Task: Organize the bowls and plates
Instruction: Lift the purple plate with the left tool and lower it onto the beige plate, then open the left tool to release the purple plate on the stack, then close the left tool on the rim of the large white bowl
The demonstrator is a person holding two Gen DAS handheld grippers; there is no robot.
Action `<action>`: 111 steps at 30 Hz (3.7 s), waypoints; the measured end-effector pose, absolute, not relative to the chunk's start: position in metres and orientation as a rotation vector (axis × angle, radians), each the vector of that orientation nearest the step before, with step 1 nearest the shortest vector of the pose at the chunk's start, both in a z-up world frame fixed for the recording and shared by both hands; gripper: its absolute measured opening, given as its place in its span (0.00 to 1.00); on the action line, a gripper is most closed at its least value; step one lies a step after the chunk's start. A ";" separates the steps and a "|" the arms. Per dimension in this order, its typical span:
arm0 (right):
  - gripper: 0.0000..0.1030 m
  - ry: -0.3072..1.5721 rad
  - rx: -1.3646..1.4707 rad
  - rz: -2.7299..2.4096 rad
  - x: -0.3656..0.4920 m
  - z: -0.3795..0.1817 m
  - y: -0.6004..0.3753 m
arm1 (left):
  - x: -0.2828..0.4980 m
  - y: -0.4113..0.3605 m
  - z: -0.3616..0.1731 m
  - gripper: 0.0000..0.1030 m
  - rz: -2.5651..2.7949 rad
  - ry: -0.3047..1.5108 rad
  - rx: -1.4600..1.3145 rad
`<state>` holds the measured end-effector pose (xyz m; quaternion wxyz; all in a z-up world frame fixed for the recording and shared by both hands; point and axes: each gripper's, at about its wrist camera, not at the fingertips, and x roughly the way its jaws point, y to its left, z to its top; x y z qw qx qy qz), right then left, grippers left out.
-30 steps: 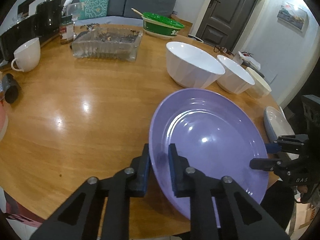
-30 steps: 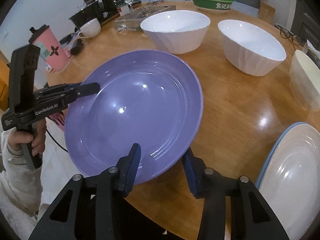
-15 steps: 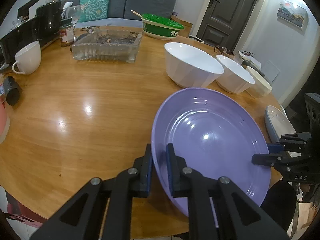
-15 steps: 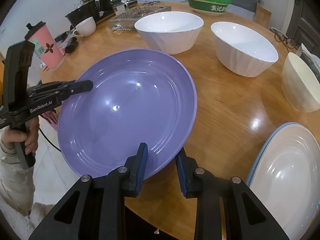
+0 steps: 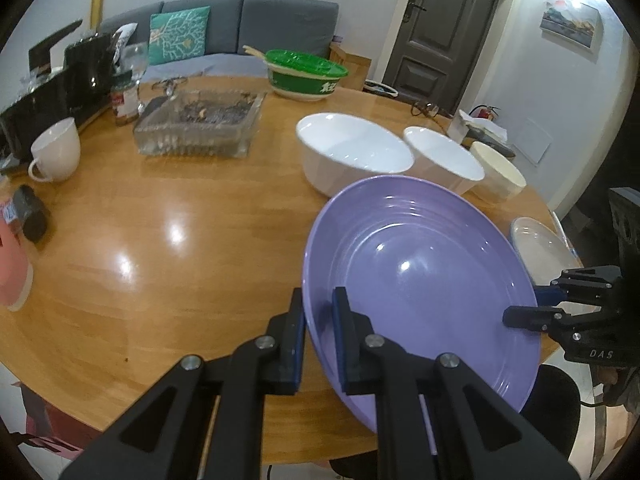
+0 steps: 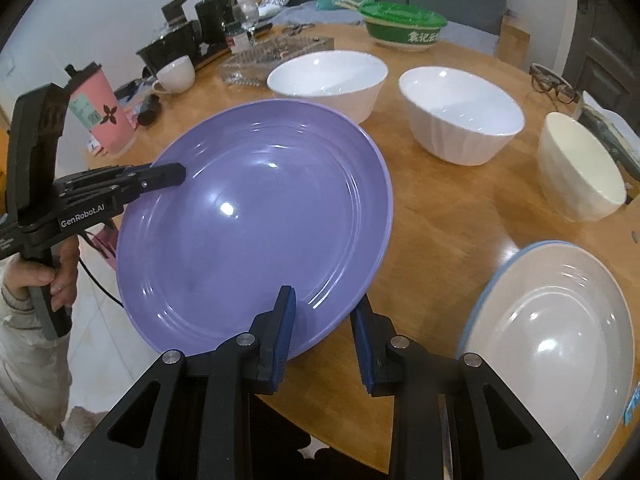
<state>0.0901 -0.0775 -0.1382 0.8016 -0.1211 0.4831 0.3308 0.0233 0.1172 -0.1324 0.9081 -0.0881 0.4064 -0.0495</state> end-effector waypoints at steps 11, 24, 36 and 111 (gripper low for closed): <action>0.22 0.941 -0.226 0.655 0.077 -0.105 -0.127 | 0.026 0.069 -0.099 0.11 -0.156 0.800 -0.114; 0.22 0.847 -0.122 0.543 0.070 -0.089 -0.216 | 0.048 -0.021 -0.075 0.11 -0.256 0.801 -0.017; 0.24 0.819 -0.041 0.431 0.073 -0.096 -0.302 | 0.080 -0.109 -0.081 0.12 -0.352 0.856 0.061; 0.62 0.722 -0.074 0.517 0.125 -0.076 -0.292 | 0.125 -0.019 -0.050 0.43 -0.174 0.799 0.073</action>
